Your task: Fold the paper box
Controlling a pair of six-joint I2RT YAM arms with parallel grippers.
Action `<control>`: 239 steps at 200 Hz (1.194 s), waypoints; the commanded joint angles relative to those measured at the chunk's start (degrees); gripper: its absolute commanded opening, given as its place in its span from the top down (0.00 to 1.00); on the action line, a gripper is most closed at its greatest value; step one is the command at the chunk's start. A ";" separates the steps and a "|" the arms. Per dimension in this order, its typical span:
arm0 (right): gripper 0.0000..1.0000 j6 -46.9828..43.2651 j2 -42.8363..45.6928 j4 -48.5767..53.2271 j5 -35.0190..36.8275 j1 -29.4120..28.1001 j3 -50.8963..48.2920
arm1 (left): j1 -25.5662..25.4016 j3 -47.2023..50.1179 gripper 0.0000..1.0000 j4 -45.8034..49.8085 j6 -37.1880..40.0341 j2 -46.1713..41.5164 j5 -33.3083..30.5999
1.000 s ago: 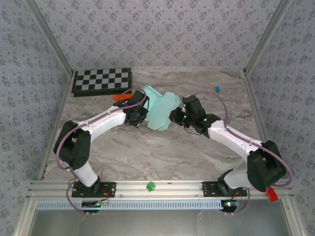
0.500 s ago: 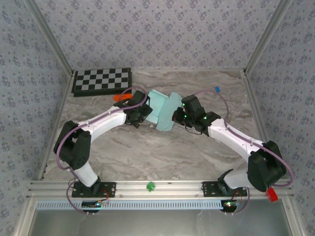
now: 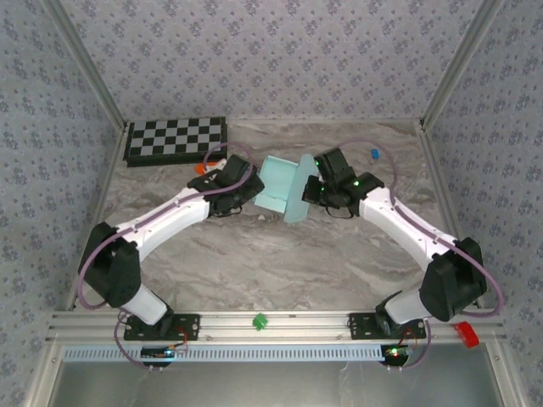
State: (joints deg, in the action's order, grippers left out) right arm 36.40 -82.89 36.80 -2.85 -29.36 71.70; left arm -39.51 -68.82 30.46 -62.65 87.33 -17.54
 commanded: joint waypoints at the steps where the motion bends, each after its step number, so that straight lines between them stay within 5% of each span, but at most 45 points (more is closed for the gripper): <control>1: 0.98 -11.83 -1.72 11.60 -4.30 1.88 6.77 | 0.02 -0.63 0.08 5.26 12.27 -2.74 -7.10; 42: 0.98 -27.19 -3.96 24.22 -6.62 2.89 15.45 | 2.72 1.96 0.08 3.54 30.31 -5.95 -2.69; 94: 0.97 -38.22 -7.84 34.99 -9.63 3.11 23.39 | 7.88 4.48 0.08 1.04 39.80 -9.13 5.85; 239: 0.97 -55.95 -26.41 47.89 5.27 -7.97 42.87 | 9.79 9.48 0.08 -7.29 44.28 -7.98 21.26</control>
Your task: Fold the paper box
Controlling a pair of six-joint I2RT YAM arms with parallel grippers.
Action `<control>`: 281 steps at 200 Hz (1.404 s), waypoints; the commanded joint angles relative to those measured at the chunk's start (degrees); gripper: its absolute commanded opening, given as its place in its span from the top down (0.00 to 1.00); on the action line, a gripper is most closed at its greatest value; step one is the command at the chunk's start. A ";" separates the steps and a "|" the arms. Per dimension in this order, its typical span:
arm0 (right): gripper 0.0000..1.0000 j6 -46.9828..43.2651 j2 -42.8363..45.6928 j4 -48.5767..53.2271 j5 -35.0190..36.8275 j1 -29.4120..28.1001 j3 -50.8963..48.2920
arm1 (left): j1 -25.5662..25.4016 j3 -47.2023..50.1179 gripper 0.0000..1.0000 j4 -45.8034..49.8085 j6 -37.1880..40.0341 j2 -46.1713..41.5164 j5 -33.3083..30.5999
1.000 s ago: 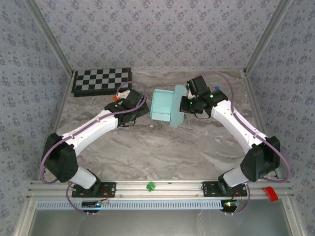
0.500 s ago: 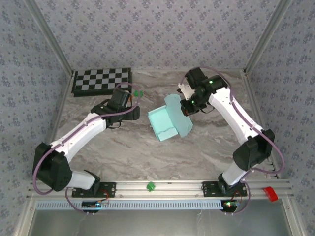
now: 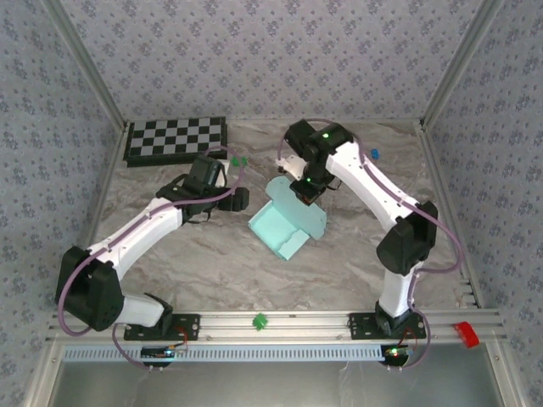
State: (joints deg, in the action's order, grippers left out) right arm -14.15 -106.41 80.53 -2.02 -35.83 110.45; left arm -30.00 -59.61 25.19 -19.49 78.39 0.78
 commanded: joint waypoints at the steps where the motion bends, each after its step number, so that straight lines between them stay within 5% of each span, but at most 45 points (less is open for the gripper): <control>1: 0.97 -5.51 -3.00 4.22 4.46 -1.55 4.27 | 0.24 0.28 0.08 -2.05 1.11 1.01 3.06; 124: 0.84 -17.22 -8.66 -0.70 14.73 -4.92 9.10 | 0.29 4.42 0.13 -7.68 -5.27 4.81 10.36; 174: 0.47 -14.60 -7.77 -2.27 16.14 -4.84 12.45 | -0.05 4.64 0.16 -8.54 -6.35 5.35 11.75; 212: 0.38 -9.51 -2.78 -5.43 18.29 -4.35 11.83 | -0.63 5.39 0.18 -9.36 -6.35 5.15 12.32; 242: 0.36 -0.72 5.60 -10.88 18.27 -2.19 4.51 | -1.82 6.14 0.20 -9.65 -6.42 5.29 12.41; 281: 0.33 13.60 24.10 -21.66 15.60 2.90 -18.55 | -4.07 7.13 0.22 -10.67 -7.19 6.42 12.45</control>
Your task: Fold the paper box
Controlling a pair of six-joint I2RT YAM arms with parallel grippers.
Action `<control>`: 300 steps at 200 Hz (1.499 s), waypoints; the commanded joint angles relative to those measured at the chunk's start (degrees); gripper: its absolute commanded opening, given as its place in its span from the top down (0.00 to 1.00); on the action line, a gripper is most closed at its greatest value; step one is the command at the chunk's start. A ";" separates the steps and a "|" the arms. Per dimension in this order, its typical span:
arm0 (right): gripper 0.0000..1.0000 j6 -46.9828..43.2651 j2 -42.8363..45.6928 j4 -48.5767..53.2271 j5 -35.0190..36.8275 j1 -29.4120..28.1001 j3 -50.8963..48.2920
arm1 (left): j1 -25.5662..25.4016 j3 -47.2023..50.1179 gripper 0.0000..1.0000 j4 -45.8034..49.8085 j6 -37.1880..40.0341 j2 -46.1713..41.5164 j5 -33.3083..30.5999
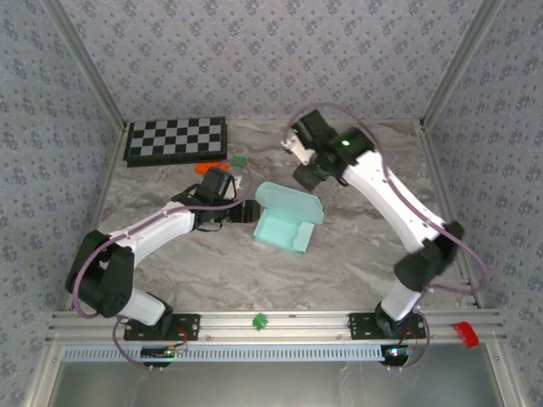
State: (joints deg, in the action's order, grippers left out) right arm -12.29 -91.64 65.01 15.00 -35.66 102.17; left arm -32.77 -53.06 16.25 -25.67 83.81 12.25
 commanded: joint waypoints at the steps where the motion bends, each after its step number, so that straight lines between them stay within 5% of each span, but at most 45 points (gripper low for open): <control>1: 0.33 12.11 9.83 -6.36 -1.49 2.85 -10.91 | -1.31 0.63 0.22 -1.83 -1.07 1.00 0.95; 70: 0.37 38.44 31.60 -11.25 -7.97 8.81 -45.95 | -3.13 2.93 0.30 -5.71 -4.94 2.91 1.02; 127: 0.59 58.08 37.47 -40.28 -14.59 6.33 -69.34 | -3.93 4.95 0.35 -10.28 -8.50 4.07 1.46; 185: 0.70 57.86 27.50 -49.98 -13.81 5.07 -68.23 | -4.62 5.89 0.40 -13.68 -11.27 5.96 1.53; 300: 0.75 48.85 12.52 -50.91 -13.12 8.99 -54.70 | -5.17 5.03 0.48 -13.82 -12.95 7.07 2.86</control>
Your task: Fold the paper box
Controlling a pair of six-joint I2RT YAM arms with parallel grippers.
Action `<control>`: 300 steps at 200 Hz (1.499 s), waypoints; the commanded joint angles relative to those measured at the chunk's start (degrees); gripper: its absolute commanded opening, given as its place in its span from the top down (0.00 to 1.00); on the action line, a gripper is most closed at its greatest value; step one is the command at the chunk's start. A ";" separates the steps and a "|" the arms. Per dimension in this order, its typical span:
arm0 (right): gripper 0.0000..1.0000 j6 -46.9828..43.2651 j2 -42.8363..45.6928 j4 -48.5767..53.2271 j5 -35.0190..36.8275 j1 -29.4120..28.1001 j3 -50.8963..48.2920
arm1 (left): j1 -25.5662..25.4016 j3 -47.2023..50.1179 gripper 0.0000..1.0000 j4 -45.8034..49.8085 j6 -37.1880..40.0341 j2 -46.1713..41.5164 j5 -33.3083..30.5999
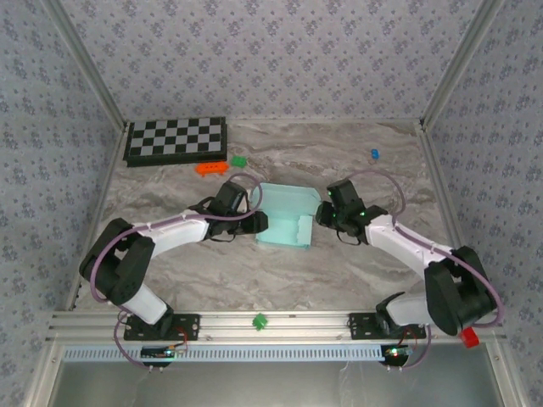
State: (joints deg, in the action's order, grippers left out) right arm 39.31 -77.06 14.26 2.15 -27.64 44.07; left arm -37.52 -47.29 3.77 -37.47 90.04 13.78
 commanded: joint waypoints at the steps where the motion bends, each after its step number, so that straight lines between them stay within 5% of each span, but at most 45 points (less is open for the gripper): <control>1: 0.75 -2.75 -2.23 -0.18 -0.33 1.08 3.52 | -0.40 -0.77 0.48 -1.37 -1.17 0.88 1.38; 97: 0.76 -11.17 -11.49 -1.00 -2.90 3.47 13.01 | -0.55 1.52 0.45 0.47 -0.46 -5.79 -2.55; 134: 0.69 -12.93 -8.22 0.32 -4.84 3.56 12.34 | -0.59 3.10 0.43 5.36 3.08 -13.32 -7.94; 173: 0.60 -14.41 -1.96 1.78 -7.42 4.21 7.67 | 0.65 4.93 0.28 7.69 14.13 -20.97 -12.86; 196: 0.58 -16.77 1.36 2.24 -10.03 5.11 4.81 | 5.27 5.33 0.26 5.18 21.69 -21.71 -8.01; 259: 0.55 -23.55 4.50 0.90 -12.97 5.64 1.38 | 15.10 5.60 0.28 -6.86 38.95 -14.82 19.87; 300: 0.55 -25.25 5.84 -2.51 -13.80 5.38 -1.51 | 15.11 5.25 0.29 -12.22 43.61 -10.47 21.46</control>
State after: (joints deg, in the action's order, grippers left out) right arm 16.60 -72.84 13.80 -10.37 -22.15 44.36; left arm -22.55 -39.99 -3.77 0.14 77.62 30.35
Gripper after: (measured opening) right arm 0.457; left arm 0.718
